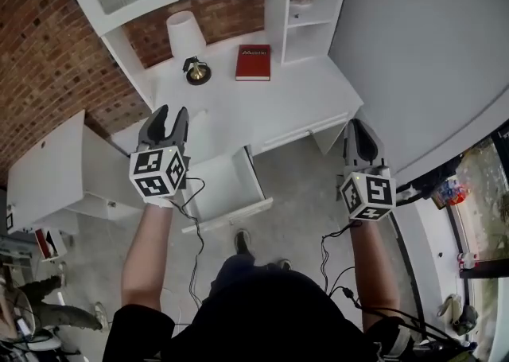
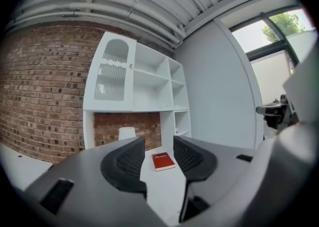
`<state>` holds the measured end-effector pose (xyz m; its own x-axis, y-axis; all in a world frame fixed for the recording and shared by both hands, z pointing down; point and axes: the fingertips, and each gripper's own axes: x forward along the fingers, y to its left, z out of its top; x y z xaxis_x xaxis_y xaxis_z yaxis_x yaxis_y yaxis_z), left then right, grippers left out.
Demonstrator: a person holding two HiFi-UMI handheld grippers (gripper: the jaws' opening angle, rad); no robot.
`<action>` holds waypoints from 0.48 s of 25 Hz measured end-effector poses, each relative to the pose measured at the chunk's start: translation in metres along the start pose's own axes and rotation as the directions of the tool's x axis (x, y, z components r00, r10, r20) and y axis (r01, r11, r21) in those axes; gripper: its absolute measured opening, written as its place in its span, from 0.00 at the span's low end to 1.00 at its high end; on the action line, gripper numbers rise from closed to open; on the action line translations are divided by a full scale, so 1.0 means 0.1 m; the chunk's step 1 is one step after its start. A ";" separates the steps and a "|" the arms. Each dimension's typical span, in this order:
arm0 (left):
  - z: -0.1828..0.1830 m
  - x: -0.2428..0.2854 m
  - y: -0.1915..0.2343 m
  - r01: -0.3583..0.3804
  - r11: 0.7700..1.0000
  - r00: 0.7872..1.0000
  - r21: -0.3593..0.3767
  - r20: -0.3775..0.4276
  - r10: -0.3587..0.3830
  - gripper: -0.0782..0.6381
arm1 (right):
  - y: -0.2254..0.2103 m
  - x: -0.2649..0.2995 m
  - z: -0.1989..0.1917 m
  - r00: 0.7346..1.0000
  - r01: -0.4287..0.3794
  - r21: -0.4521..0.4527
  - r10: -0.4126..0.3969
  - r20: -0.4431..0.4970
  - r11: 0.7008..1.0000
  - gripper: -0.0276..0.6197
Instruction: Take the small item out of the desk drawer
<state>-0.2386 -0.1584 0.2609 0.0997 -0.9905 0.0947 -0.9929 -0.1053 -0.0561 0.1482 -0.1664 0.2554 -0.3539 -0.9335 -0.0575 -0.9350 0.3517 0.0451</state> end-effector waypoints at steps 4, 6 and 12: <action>0.20 -0.45 -0.50 -0.001 1.000 0.999 0.004 0.049 0.001 0.35 | -0.03 -0.26 0.17 0.998 -0.048 -0.008 0.048 0.041 0.999 0.08; 0.27 -0.66 -0.69 0.000 1.000 0.998 0.005 0.069 -0.001 0.34 | -0.02 -0.39 0.24 0.996 -0.069 -0.010 0.070 0.060 0.998 0.08; 0.46 -1.11 -1.20 0.011 1.000 0.992 0.005 0.128 -0.011 0.31 | 0.04 -0.74 0.40 0.988 -0.114 -0.013 0.114 0.100 0.993 0.08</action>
<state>-0.1273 -0.0400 0.2115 0.1182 -0.9925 -0.0326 -0.9914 -0.1161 -0.0597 0.1702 -0.0935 0.2201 -0.4590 -0.8754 -0.1516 -0.8884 0.4546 0.0643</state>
